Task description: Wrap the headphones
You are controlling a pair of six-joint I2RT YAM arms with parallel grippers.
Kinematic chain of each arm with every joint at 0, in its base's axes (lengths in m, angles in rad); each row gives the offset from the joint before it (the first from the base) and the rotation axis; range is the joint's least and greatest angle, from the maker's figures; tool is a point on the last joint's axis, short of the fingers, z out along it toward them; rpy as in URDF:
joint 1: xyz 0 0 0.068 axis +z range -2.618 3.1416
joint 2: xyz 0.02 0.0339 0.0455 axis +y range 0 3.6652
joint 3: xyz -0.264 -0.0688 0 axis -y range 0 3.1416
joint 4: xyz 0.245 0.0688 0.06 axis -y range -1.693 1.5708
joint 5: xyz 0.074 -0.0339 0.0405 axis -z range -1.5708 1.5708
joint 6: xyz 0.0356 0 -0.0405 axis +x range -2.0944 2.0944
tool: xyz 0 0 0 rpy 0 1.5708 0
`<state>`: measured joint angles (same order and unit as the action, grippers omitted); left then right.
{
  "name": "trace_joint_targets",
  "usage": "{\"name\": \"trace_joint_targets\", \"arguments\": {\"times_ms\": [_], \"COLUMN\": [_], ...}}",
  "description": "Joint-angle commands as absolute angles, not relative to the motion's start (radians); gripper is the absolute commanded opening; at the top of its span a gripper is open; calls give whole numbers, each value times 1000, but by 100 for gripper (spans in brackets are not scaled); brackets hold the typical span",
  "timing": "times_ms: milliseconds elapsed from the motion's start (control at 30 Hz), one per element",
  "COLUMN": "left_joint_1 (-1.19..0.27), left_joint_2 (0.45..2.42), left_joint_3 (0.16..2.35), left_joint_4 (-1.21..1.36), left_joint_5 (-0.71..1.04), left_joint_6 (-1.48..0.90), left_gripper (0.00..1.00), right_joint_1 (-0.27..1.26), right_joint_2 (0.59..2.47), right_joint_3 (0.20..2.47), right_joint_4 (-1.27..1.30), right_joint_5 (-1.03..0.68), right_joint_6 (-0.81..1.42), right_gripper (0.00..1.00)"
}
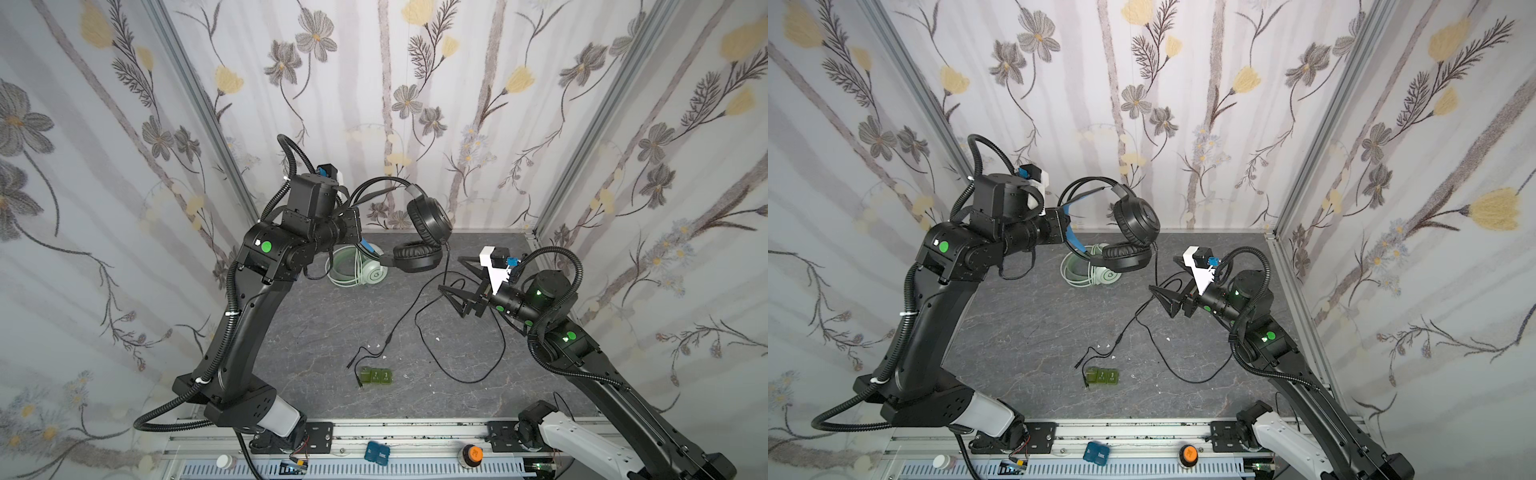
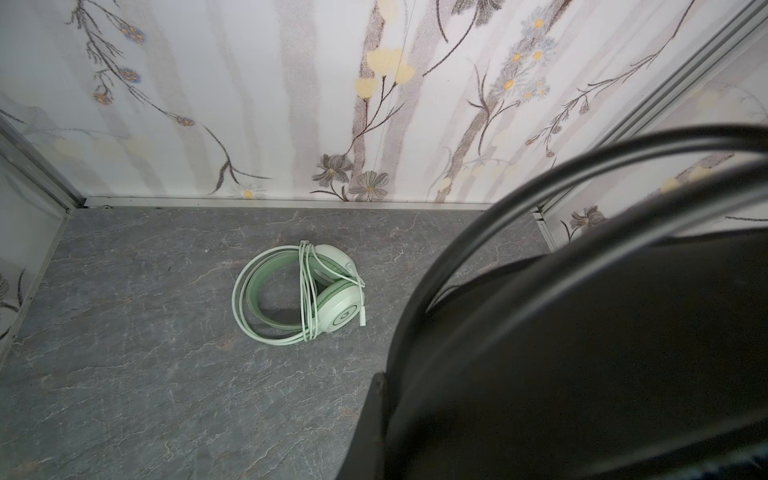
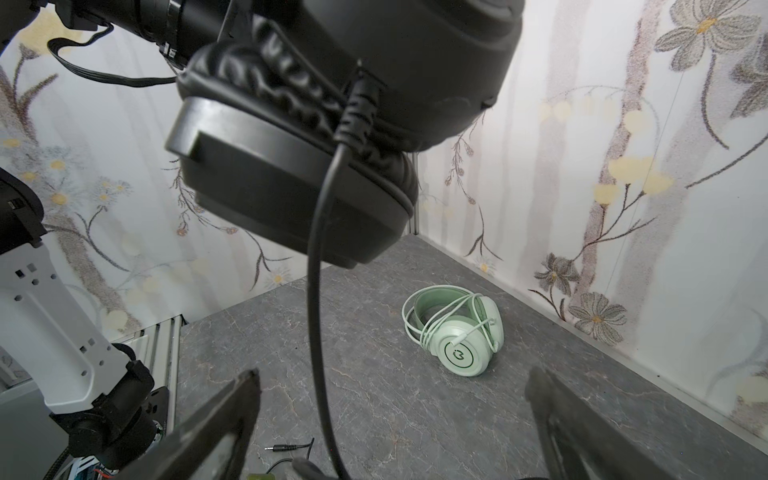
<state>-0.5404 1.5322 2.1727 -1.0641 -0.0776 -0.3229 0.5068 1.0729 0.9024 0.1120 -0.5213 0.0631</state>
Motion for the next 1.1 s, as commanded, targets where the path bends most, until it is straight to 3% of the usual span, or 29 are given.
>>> {"name": "trace_joint_targets", "arguments": {"times_ms": [0, 67, 167, 233, 367, 633, 900, 1067], "left_joint_1": [-539, -540, -538, -540, -539, -540, -538, -538], "left_joint_2": [1533, 1535, 1537, 1536, 1539, 1545, 1562, 1569], "left_joint_3": [2165, 2166, 2171, 2174, 2180, 2195, 2236, 2250], "left_joint_4": [-985, -983, -976, -971, -974, -975, -992, -1001], "left_joint_5": [-62, -61, -61, -60, -52, -52, -58, -52], "left_joint_6": [-359, -361, -366, -368, -370, -368, -350, -345], "left_gripper": [0, 0, 0, 0, 0, 0, 0, 0], "right_joint_1": [515, 523, 540, 544, 544, 545, 545, 542], "right_joint_2": [1112, 1137, 1159, 1171, 1189, 1203, 1186, 1177], "right_joint_3": [927, 938, 939, 931, 899, 796, 695, 652], "right_joint_4": [218, 236, 227, 206, 202, 254, 258, 257], "right_joint_5": [-525, -534, -499, -465, -384, -302, -241, -210], "right_joint_6": [88, 97, 87, 72, 49, 55, 67, 68], "right_gripper": [95, 87, 56, 44, 49, 47, 56, 54]}}
